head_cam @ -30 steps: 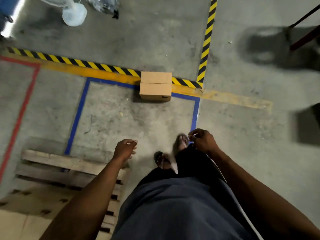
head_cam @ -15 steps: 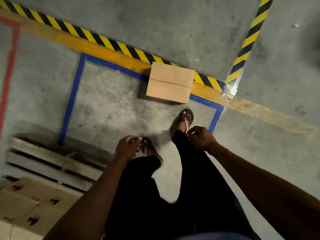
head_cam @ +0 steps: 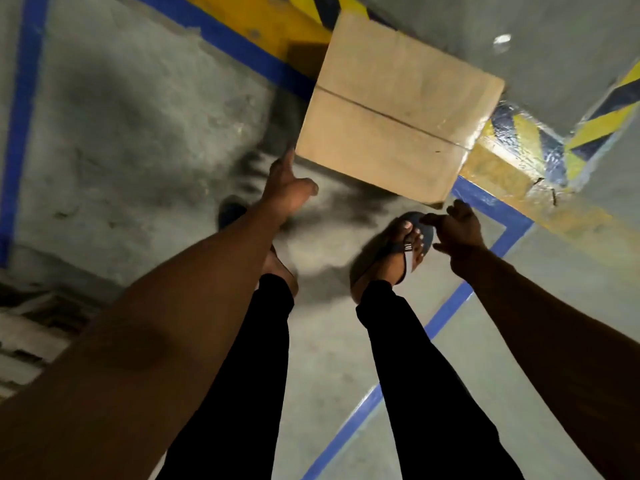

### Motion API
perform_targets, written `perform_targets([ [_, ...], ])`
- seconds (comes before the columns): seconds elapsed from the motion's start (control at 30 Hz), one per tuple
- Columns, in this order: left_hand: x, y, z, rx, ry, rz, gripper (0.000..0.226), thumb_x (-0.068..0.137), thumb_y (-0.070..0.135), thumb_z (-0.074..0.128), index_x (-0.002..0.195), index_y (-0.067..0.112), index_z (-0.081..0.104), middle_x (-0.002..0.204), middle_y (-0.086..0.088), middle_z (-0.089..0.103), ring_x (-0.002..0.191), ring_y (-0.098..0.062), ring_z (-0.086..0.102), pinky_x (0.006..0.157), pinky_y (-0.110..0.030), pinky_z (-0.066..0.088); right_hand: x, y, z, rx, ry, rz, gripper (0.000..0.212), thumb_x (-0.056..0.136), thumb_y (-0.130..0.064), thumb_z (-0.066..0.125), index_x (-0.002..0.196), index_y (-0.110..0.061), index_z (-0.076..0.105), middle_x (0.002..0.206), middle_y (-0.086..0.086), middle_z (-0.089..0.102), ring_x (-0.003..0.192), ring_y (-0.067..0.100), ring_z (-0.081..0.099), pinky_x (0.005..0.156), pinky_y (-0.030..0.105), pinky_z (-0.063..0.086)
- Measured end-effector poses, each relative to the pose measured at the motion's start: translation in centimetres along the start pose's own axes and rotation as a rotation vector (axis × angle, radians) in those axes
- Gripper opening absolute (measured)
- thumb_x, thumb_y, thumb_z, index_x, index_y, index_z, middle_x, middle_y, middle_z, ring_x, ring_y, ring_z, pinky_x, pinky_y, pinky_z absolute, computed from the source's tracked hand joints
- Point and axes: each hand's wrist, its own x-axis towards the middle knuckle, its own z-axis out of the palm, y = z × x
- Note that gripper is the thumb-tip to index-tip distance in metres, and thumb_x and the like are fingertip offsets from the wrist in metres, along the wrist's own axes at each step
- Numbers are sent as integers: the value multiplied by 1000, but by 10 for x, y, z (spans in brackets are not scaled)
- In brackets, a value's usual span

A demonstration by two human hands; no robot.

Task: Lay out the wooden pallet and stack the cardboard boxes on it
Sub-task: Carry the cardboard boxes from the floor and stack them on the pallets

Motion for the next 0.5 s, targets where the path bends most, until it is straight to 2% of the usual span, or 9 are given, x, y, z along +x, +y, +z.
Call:
perform_targets([
  [0.07, 11, -6, -1, -36, 21, 36, 104, 75, 15, 78, 166, 27, 29, 165, -3, 34, 140, -16, 45, 90, -26, 50, 2, -10, 8, 128, -28, 10, 23, 91, -10, 68, 113, -14, 72, 107, -3, 71, 104, 18, 64, 91, 42, 52],
  [0.1, 11, -11, -5, -72, 25, 36, 105, 66, 23, 77, 163, 27, 37, 163, -2, 38, 139, -18, 49, 95, -32, 54, -3, -14, 6, 175, -23, 25, 16, 93, -13, 66, 106, -17, 74, 105, -4, 71, 106, 17, 63, 88, 41, 51],
  [0.17, -8, -11, -15, -91, 25, 77, 100, 58, 38, 71, 156, 28, 51, 162, -3, 43, 143, -25, 49, 113, -43, 49, -21, -24, -8, 241, 29, 35, 23, 92, -28, 66, 112, -23, 76, 115, -6, 69, 120, 18, 59, 88, 40, 49],
  [0.2, -28, -6, -21, -61, 14, 120, 95, 61, 41, 68, 154, 27, 53, 164, -5, 42, 147, -26, 44, 120, -42, 42, -33, -30, -20, 262, 69, 17, 23, 92, -33, 65, 112, -28, 76, 118, -6, 68, 124, 18, 58, 91, 40, 48],
  [0.27, -78, 9, -30, 14, -19, 257, 90, 67, 45, 65, 154, 25, 53, 166, -4, 39, 153, -22, 35, 126, -43, 32, -56, -47, -47, 294, 127, -49, 17, 92, -39, 62, 101, -35, 76, 107, -8, 69, 122, 17, 63, 92, 41, 44],
  [0.37, -136, 21, -39, -19, -17, 368, 93, 64, 48, 58, 154, 28, 52, 165, 3, 43, 153, -14, 35, 125, -47, 33, -80, -75, -76, 342, 142, -109, 12, 87, -44, 65, 93, -39, 73, 75, -11, 62, 91, 14, 66, 85, 41, 42],
  [0.43, -156, 18, -43, -113, -9, 337, 95, 62, 47, 57, 155, 24, 51, 161, 4, 49, 149, -9, 43, 124, -43, 36, -86, -91, -79, 348, 120, -109, 10, 89, -45, 66, 87, -38, 72, 71, -10, 55, 77, 14, 57, 75, 37, 39],
  [0.5, -167, 9, -44, -179, -9, 286, 94, 62, 46, 60, 154, 25, 52, 158, 4, 52, 144, -10, 49, 121, -45, 41, -84, -100, -70, 292, 129, -83, 22, 88, -48, 69, 73, -32, 66, 64, -8, 53, 66, 15, 50, 65, 34, 33],
])
